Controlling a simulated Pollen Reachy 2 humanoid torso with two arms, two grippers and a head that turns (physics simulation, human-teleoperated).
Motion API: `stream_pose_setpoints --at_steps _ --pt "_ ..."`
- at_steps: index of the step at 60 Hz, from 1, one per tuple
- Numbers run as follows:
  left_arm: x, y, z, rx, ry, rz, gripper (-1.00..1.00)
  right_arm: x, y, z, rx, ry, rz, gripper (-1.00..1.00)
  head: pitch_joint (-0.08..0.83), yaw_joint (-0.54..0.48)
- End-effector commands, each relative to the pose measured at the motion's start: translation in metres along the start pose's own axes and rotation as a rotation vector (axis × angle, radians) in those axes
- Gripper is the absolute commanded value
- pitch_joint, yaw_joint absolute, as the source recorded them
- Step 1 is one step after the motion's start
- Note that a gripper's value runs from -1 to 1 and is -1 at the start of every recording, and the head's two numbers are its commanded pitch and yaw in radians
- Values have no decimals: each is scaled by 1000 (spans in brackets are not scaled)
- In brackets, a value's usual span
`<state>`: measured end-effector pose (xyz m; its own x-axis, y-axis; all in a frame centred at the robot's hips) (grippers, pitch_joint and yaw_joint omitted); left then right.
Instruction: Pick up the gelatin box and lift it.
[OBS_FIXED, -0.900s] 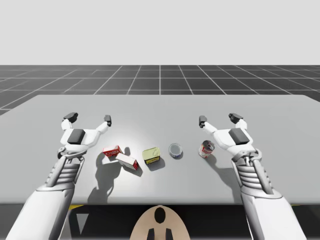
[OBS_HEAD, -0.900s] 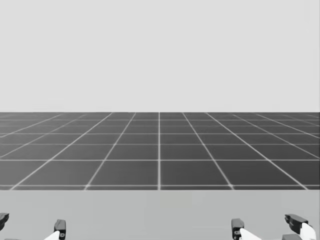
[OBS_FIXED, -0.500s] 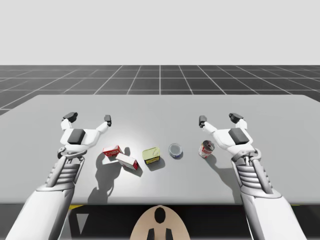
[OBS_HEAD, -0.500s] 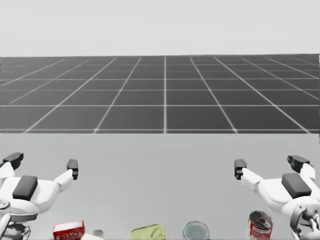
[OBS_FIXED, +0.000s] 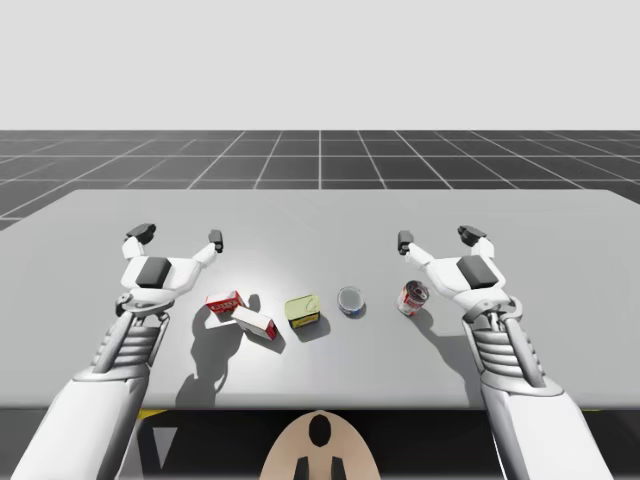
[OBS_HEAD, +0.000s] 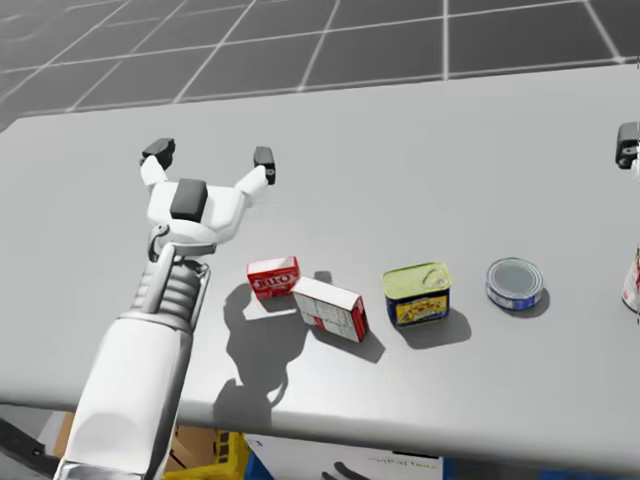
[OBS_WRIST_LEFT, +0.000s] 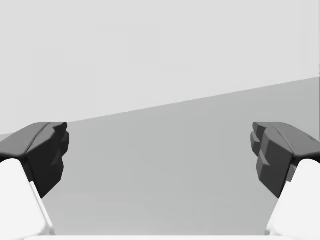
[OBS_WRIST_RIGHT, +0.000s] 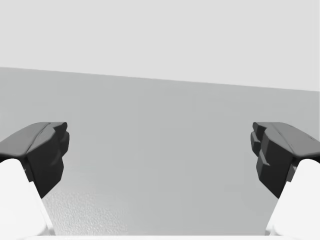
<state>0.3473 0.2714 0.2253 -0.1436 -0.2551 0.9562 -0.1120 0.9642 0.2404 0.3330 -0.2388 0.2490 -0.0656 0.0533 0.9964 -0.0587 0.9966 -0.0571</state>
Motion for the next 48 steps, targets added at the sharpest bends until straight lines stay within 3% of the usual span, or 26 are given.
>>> stream_pose_setpoints --at_steps 1,15,28,38,48 --pt "0 0 -1 -3 1 2 -1000 -1 1 0 4 6 3 -1000 671 339" --pt "6 1 2 -16 2 31 -1000 -3 2 -1 6 12 9 -1000 706 388" --pt "36 17 16 -159 40 146 -1000 -4 2 -2 2 13 8 -1000 700 376" --pt "50 38 29 -340 98 126 -1000 -5 2 -2 3 17 9 -1000 694 376" --pt "37 69 38 -512 111 87 -1000 -4 2 -2 5 12 8 -1000 683 377"
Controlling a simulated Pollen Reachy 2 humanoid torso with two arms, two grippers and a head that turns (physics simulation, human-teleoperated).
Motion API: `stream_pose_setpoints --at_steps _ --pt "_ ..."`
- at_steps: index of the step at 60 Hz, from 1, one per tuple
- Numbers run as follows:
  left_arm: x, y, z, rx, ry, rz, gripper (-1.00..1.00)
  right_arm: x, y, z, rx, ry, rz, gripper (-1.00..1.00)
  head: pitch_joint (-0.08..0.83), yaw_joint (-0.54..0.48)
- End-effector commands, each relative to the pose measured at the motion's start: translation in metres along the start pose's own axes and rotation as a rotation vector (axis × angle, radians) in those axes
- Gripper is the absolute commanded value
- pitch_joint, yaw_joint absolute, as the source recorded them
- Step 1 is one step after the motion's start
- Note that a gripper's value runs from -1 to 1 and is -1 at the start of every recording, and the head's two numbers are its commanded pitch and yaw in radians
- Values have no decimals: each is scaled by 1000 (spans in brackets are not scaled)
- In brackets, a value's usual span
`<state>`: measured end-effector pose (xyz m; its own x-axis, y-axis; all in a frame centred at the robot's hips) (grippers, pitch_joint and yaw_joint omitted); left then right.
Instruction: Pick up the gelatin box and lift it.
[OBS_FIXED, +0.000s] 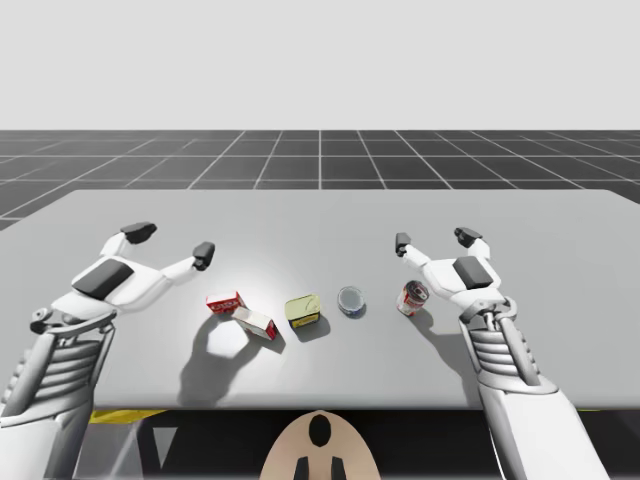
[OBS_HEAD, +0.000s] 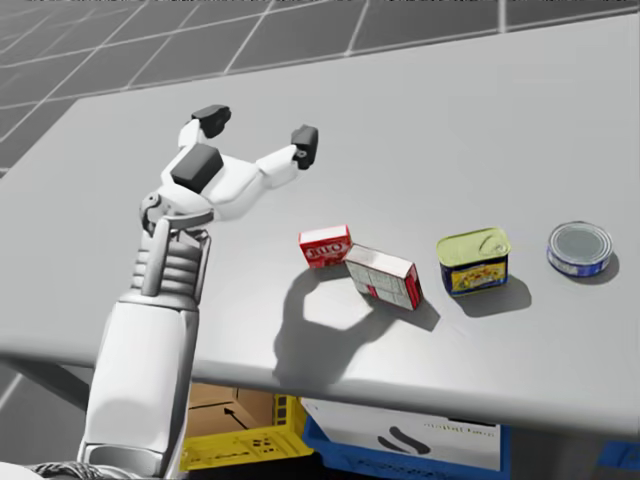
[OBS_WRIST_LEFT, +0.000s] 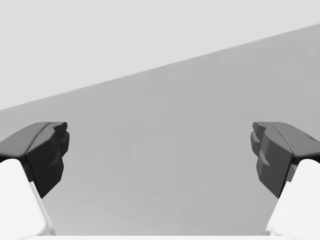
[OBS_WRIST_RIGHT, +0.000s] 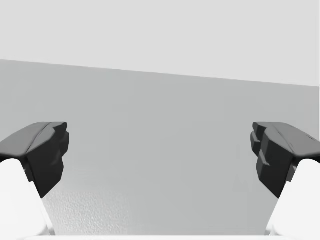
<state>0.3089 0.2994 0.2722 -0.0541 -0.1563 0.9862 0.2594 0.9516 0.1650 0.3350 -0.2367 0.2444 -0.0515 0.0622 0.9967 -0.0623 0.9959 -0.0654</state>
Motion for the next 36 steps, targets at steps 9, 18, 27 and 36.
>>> stream_pose_setpoints --at_steps 9,18,27,36 --pt "-29 50 32 -315 88 49 -1000 1 0 0 4 -3 -2 -1000 683 377" --pt "-60 64 40 -446 152 43 -1000 2 0 0 5 -7 -5 -1000 683 377" --pt "-88 66 40 -545 211 30 -1000 3 0 0 6 -9 -7 -1000 687 376" --pt "-102 61 32 -596 241 41 -1000 3 0 1 7 -10 -10 -1000 688 377"
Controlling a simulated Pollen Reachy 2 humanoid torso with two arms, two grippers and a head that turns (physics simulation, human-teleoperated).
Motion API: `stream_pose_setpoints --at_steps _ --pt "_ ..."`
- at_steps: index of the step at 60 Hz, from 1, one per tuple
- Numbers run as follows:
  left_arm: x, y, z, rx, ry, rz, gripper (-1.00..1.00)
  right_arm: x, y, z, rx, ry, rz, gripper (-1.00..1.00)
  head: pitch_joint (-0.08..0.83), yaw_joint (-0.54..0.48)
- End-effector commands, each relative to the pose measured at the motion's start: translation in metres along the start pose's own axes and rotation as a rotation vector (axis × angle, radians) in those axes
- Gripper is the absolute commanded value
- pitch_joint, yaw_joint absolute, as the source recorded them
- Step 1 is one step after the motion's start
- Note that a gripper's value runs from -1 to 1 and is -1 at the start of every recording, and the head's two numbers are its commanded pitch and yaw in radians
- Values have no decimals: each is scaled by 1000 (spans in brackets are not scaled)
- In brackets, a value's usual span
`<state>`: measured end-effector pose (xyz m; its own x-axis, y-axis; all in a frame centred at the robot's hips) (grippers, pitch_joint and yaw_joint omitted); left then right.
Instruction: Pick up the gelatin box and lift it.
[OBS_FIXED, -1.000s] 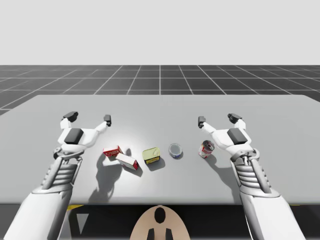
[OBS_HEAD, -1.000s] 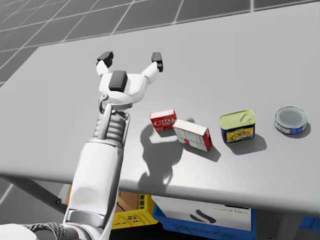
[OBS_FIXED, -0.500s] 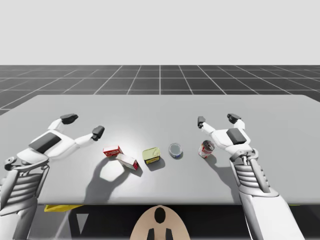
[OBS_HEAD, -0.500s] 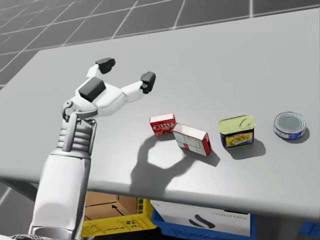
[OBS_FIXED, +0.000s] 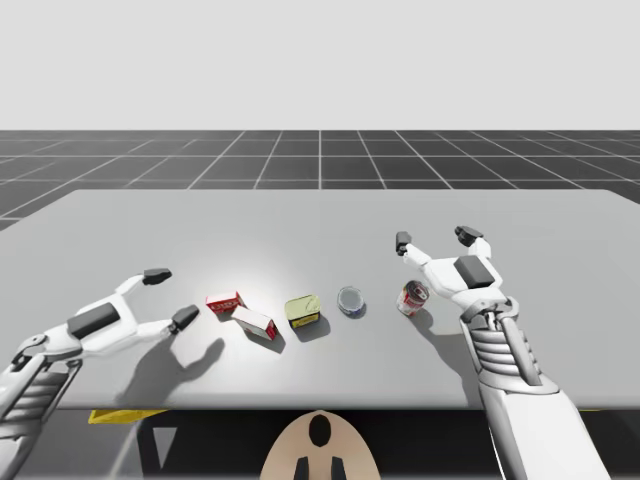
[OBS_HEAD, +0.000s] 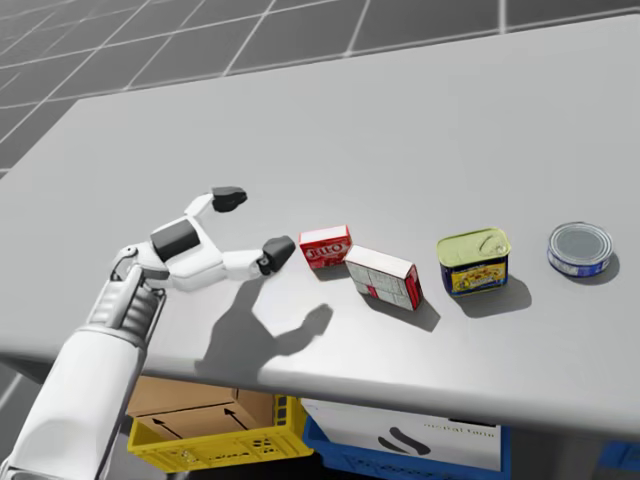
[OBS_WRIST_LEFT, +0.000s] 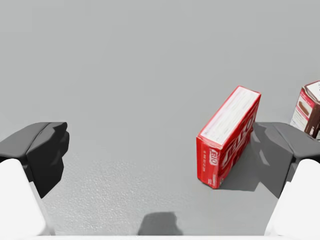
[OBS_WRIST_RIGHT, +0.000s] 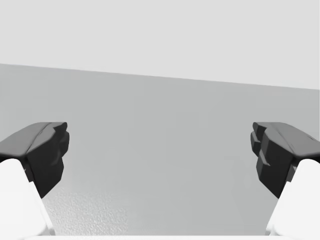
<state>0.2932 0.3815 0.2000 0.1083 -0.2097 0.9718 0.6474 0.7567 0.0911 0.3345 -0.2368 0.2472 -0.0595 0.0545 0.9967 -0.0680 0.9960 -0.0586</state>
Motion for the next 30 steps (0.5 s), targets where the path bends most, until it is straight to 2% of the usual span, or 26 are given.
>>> stream_pose_setpoints --at_steps 1,17,30 --pt "-19 2 -12 -157 71 19 -1000 0 0 0 2 -1 -4 -1000 689 378" --pt "-31 -1 -40 -196 131 33 -1000 1 -1 1 5 -4 -9 -1000 696 371" --pt "-30 -7 -57 -233 163 19 -1000 2 -1 2 6 -5 -12 -1000 699 367"
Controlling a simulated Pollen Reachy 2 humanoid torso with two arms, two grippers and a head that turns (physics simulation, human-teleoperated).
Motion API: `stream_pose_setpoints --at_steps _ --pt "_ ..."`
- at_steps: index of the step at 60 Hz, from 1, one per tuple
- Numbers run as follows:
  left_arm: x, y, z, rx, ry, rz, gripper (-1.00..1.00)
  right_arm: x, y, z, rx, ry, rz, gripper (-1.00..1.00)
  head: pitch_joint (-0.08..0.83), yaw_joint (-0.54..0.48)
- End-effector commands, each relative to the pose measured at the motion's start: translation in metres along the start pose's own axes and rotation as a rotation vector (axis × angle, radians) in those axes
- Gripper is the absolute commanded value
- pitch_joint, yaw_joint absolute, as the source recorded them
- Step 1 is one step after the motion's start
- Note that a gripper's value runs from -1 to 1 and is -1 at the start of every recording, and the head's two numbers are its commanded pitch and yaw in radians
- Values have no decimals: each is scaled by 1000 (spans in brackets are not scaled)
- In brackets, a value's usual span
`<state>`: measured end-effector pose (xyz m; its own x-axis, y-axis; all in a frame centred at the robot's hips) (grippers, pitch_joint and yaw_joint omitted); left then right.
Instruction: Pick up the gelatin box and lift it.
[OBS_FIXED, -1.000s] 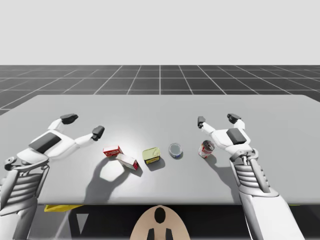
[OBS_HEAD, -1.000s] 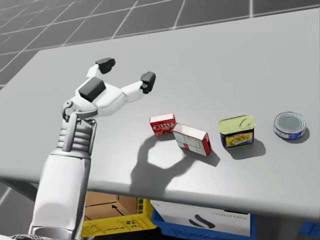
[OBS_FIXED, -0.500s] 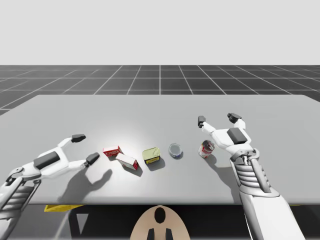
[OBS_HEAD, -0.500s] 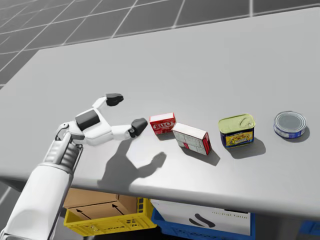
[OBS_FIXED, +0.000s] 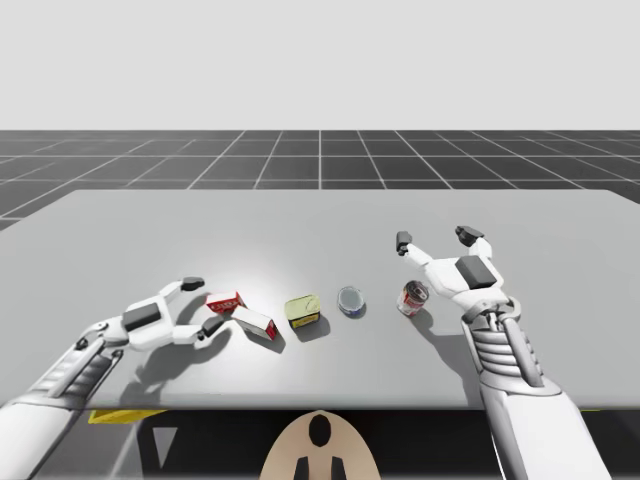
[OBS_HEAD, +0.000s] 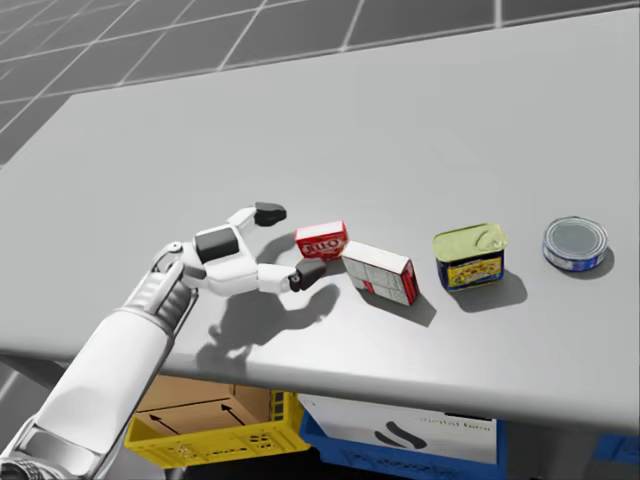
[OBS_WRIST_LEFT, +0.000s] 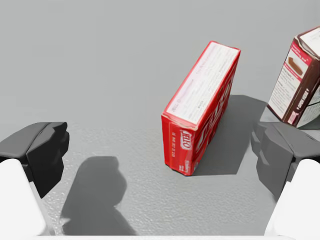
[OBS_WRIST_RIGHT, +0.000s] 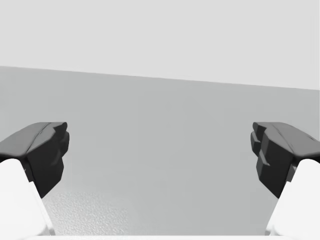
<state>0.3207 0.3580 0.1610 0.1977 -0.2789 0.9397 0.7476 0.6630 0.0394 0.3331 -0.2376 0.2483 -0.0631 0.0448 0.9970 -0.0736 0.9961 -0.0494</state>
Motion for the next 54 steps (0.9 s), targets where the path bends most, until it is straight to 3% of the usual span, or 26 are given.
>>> stream_pose_setpoints --at_steps 1,19,22,23,24,25,40,54 --pt "1 -1 -15 -88 48 4 -1000 0 0 1 1 -1 -3 -1000 699 367" --pt "3 -4 -31 -113 60 -2 -1000 1 0 1 2 -5 -4 -1000 702 360" --pt "2 -4 -31 -114 59 -2 -705 1 0 1 2 -4 -5 -1000 702 359" --pt "2 -4 -31 -114 59 -1 -231 1 0 1 2 -4 -5 -1000 702 359" --pt "2 -4 -30 -115 58 2 114 1 0 1 2 -4 -5 -1000 702 358" --pt "1 -4 -30 -116 57 3 935 1 0 1 2 -4 -5 -1000 702 358" --pt "1 -3 -24 -106 30 -1 1000 2 0 1 -2 -5 -5 -1000 664 368" --pt "1 -2 -22 -113 25 -7 1000 2 -1 1 -8 -4 -9 -1000 479 393"
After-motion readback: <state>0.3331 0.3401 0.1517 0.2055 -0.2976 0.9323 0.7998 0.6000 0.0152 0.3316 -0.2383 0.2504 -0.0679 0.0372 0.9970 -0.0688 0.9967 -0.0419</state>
